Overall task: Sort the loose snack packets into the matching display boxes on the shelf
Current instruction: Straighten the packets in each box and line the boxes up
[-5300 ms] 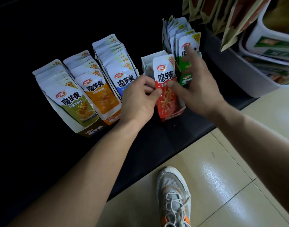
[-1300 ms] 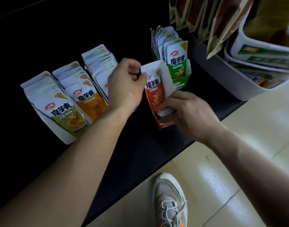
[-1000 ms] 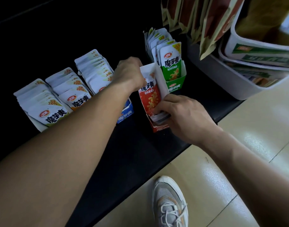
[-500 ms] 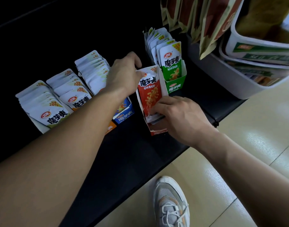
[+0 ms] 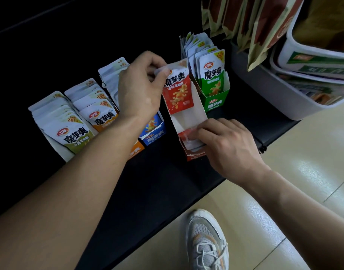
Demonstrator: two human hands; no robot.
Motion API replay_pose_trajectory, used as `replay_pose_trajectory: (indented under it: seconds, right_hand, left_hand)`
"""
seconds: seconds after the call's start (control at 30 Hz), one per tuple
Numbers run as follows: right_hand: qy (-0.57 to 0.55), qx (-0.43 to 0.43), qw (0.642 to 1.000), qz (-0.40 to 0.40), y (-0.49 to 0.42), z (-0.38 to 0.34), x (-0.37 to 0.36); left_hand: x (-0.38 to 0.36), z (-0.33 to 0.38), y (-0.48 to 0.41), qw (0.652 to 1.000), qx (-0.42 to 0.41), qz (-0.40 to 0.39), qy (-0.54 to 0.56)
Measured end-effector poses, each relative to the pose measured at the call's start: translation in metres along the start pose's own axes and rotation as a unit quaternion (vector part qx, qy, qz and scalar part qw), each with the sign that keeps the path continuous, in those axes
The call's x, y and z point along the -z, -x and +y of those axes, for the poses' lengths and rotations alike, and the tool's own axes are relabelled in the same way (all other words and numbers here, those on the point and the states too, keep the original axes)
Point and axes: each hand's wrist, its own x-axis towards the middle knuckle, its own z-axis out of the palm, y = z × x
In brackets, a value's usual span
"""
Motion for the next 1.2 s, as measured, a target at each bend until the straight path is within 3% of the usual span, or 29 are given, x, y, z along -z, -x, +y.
replay_pose_trajectory:
  seconds: [0.2, 0.3, 0.47, 0.57, 0.63, 0.7, 0.83, 0.93, 1.07, 1.2]
  right_hand:
    - [0.007, -0.009, 0.999, 0.043, -0.016, 0.002, 0.003]
    - [0.043, -0.034, 0.996, 0.065, -0.029, 0.001, 0.001]
    - [0.016, -0.007, 0.999, 0.037, -0.039, 0.0, -0.005]
    - [-0.04, -0.008, 0.999, 0.035, -0.045, -0.001, -0.006]
    - [-0.057, -0.02, 0.998, -0.007, -0.053, -0.002, -0.005]
    - [-0.025, -0.018, 0.998, -0.051, -0.061, -0.001, -0.001]
    - [-0.008, -0.019, 0.993, -0.113, -0.077, 0.0, 0.009]
    - [-0.005, -0.008, 0.988, -0.154, -0.086, 0.002, 0.018]
    - [-0.012, 0.028, 0.992, -0.122, -0.103, 0.008, 0.029]
    - [0.053, 0.045, 0.99, -0.126, -0.117, 0.017, 0.009]
  left_hand:
    - [-0.001, 0.001, 0.023, 0.988, 0.042, -0.147, 0.005]
    - [0.001, 0.0, 0.033, 0.983, 0.039, -0.179, -0.009]
    - [0.003, 0.002, 0.039, 0.983, 0.048, -0.177, 0.019]
    - [0.0, -0.001, 0.053, 0.99, 0.068, -0.091, 0.078]
    - [0.0, -0.005, 0.064, 0.989, 0.111, -0.021, 0.099]
    - [-0.002, -0.01, 0.078, 0.98, 0.163, 0.001, 0.111]
    - [-0.017, -0.019, 0.103, 0.961, 0.245, -0.072, 0.103]
    - [-0.028, -0.018, 0.114, 0.956, 0.253, -0.116, 0.092]
    - [-0.034, -0.017, 0.114, 0.958, 0.247, -0.119, 0.09]
    - [-0.037, -0.018, 0.117, 0.953, 0.257, -0.129, 0.095]
